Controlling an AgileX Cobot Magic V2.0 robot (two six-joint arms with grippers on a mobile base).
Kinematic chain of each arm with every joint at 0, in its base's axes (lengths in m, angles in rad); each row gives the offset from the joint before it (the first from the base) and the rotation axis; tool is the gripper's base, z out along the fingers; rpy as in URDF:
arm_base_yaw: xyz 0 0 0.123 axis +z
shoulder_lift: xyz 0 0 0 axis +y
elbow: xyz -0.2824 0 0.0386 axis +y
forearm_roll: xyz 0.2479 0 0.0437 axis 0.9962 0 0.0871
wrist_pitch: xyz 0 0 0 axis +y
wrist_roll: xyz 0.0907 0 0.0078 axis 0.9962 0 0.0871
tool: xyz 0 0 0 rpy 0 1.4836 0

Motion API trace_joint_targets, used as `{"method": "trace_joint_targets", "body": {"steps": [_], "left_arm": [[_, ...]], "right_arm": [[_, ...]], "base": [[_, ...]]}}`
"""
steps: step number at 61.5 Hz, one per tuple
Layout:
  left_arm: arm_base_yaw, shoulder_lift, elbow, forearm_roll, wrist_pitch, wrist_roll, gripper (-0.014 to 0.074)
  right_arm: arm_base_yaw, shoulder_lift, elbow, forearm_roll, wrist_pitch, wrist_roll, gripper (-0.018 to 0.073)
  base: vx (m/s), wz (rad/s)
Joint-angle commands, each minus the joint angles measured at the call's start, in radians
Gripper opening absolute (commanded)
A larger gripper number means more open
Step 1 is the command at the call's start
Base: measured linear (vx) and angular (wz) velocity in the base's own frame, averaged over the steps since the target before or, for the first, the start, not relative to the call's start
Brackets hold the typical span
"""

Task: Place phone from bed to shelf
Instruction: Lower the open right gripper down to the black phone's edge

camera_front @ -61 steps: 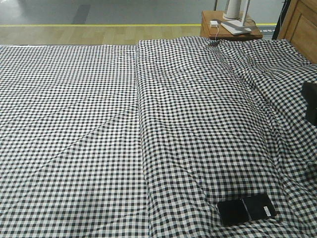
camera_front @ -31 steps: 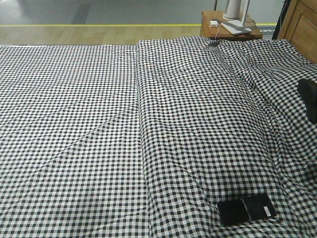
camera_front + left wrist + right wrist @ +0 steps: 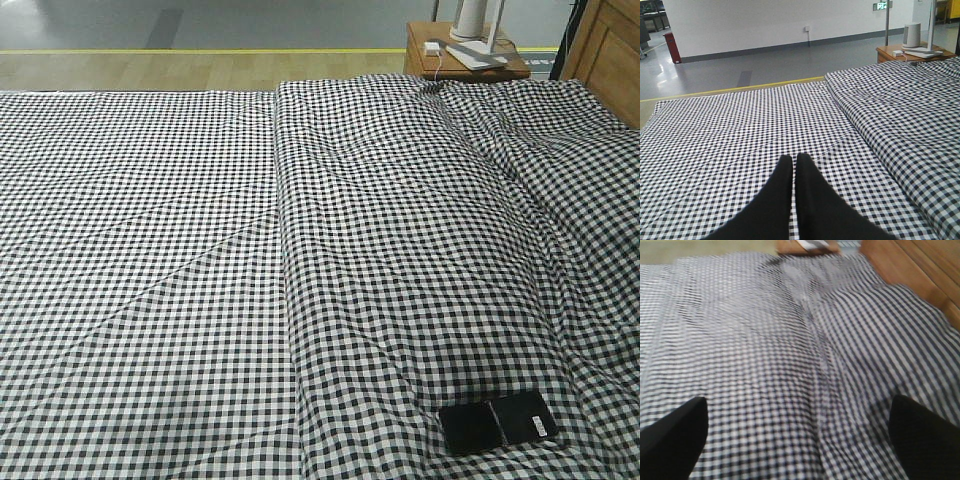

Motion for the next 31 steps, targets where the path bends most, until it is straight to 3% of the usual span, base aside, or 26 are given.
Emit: {"method": "trace_joint_targets", "body": {"steps": [1, 12, 21, 31], "left_arm": [[-0.006, -0.004, -0.023, -0.009, -0.071, -0.006, 0.0001], [-0.006, -0.004, -0.023, -0.009, -0.071, -0.006, 0.0001], [-0.006, -0.004, -0.023, -0.009, -0.071, -0.006, 0.0001], [-0.006, -0.004, -0.023, -0.009, -0.071, -0.006, 0.0001]], "right_arm": [[-0.085, 0.064, -0.049, -0.014, -0.052, 0.007, 0.0701], [-0.229, 0.271, -0.055, 0.039, -0.062, -0.01, 0.0695], [-0.292, 0.463, -0.065, 0.099, -0.06, -0.146, 0.0689], [-0.327, 0.679, -0.123, 0.251, -0.043, -0.32, 0.0685]], "base": [[0.0, 0.0], [0.0, 0.0], [0.0, 0.0], [0.0, 0.0]]}}
